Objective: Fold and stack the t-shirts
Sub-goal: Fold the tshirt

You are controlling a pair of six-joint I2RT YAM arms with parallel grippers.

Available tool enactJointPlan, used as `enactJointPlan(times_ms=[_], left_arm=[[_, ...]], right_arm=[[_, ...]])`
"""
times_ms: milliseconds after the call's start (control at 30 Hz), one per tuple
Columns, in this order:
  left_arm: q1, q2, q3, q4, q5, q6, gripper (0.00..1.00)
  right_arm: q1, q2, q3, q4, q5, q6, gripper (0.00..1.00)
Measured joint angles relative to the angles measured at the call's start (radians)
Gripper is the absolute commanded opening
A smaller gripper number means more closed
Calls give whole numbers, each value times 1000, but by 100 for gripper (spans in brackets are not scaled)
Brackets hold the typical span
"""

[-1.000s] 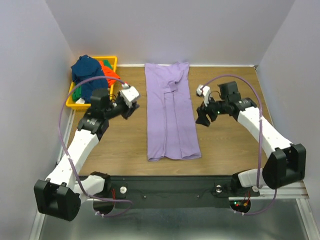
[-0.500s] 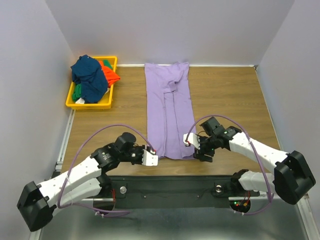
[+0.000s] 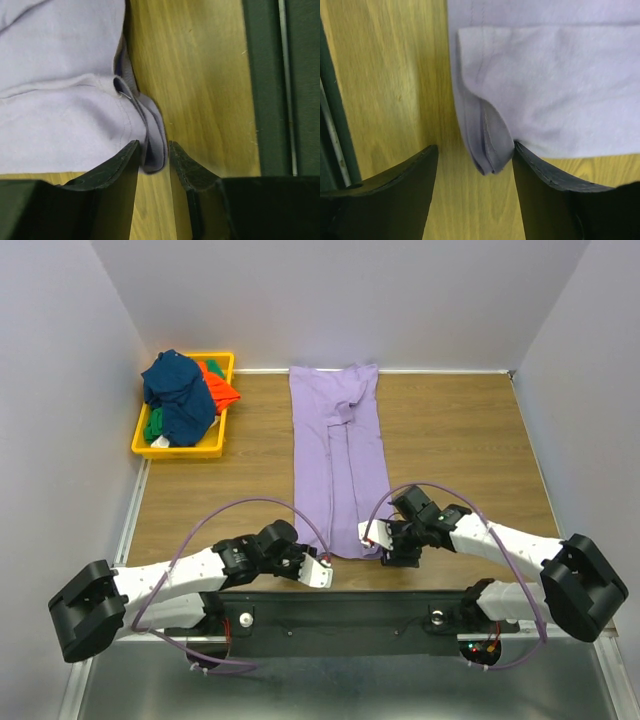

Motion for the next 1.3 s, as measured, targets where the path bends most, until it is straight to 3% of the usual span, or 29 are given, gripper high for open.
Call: enactJointPlan(times_ms=[267,367,500,533,600,667,700,767,800,1033,1267,1300], left_arm=[[0,50,-26,73,-46,32,49],[-1,51,-27,85,-49,46,52],[-1,-9,-27,62,-41,51,64],[-1,-33,-27,57,-37,52,65],[-1,-84,-27,44,-28,56,69],[-1,-133,-27,33,-23,57,69],[-2,-158,-27,26,-22,57,69],[-3,-174,-26,16,-20,57,70],[-4,-174,-26,11,-18,57,70],[-5,-132,-26,-9,-9,65,70],[-5,-60,-26,-6,10,99,68],[-5,-53,-26,-3,12,105,66]], right_arm=[[37,10,-12,96,20,-21,38],[47,10,-18,115,32,-29,22],[50,2,-29,134,56,-35,10],[50,1,-30,134,58,-37,11],[53,-6,-31,130,70,-35,45],[55,-8,-31,128,84,-39,63],[55,-17,-29,130,95,-33,84],[55,-36,-29,122,124,-27,88],[54,-49,-26,119,142,-34,100],[54,-67,-26,89,142,-68,97],[63,-89,-45,72,95,-140,81],[64,-89,-45,72,90,-148,75]])
